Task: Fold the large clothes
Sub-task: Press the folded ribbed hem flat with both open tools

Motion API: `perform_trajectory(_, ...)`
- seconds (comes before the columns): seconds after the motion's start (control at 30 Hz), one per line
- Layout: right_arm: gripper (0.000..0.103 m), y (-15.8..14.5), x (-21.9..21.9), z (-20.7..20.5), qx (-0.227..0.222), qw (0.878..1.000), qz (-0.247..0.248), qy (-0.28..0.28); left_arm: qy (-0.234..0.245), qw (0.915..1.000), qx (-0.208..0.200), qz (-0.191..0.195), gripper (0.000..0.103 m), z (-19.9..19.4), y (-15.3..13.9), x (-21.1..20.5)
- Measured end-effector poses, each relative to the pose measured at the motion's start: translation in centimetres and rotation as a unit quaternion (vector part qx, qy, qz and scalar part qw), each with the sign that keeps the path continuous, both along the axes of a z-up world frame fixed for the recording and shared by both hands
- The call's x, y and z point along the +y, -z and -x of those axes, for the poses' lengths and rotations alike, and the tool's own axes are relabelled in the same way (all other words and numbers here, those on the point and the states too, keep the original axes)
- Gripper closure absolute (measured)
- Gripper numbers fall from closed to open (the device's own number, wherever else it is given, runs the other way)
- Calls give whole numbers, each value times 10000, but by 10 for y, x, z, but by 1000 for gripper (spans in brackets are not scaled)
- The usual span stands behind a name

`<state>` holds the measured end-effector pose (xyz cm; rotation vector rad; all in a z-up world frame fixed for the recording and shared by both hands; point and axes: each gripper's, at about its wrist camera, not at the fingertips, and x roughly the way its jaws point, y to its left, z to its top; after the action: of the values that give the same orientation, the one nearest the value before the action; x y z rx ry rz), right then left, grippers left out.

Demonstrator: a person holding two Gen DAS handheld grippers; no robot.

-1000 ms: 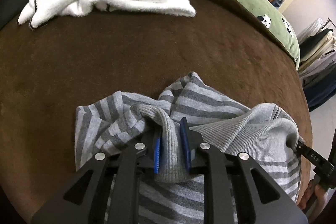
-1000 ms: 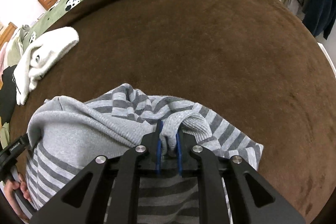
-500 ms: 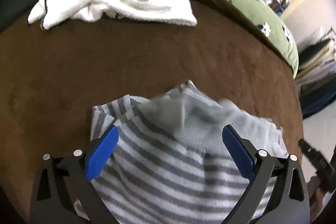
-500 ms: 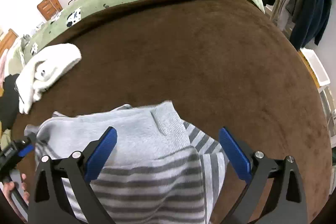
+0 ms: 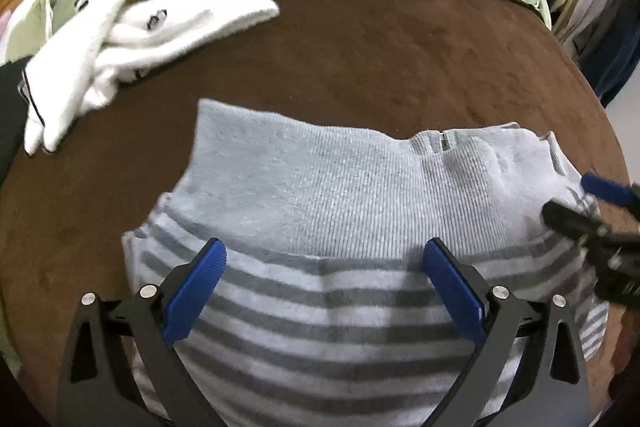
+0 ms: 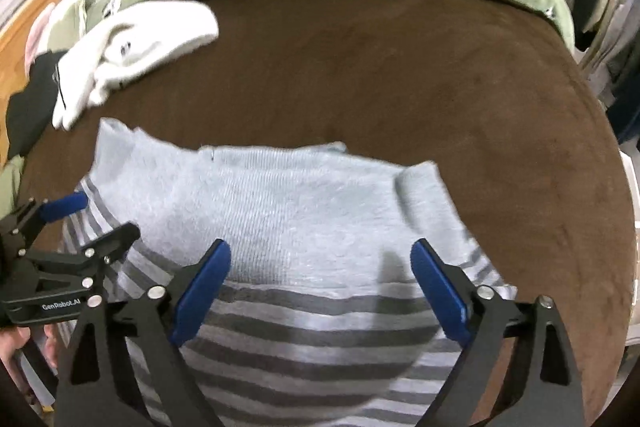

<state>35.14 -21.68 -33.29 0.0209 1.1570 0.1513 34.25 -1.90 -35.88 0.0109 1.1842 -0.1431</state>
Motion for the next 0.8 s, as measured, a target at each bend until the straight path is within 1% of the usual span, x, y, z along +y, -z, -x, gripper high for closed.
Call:
perform_trajectory(0.1,14,13,6,-3,113,9999,76,39,-181,9992,89,333,6,-3,9,8)
perform_trajectory(0.2,11,21,6,-6,105,9997,117,179,-54,9994,9,328,5,-5,16,8)
perform_trajectory(0.27,8,27,6,-11,80,9993,173,315,21,9995,-25,330,5,-7,22,8)
perform_trajectory(0.33,6,35,2,-18,106,9982,227,544,3,9990,-35,439,5,-9,25,12)
perform_trajectory(0.4,6,42,-4,-26,168,9968,130,776,-51,9984,-16,556,5,-14,31,17)
perform_trajectory(0.53,5,54,-3,-34,90,9958,168,894,-141,9986,-83,497,5,-21,43,19)
perform_trajectory(0.6,5,58,-2,-33,21,9957,179,908,-159,9988,-184,432,5,-20,44,16)
perform_trajectory(0.7,5,58,-1,-29,-106,9958,191,885,-189,9981,-323,491,5,-15,44,18)
perform_trajectory(0.8,5,61,0,-26,-151,9959,190,874,-188,9980,-357,491,5,-14,44,19)
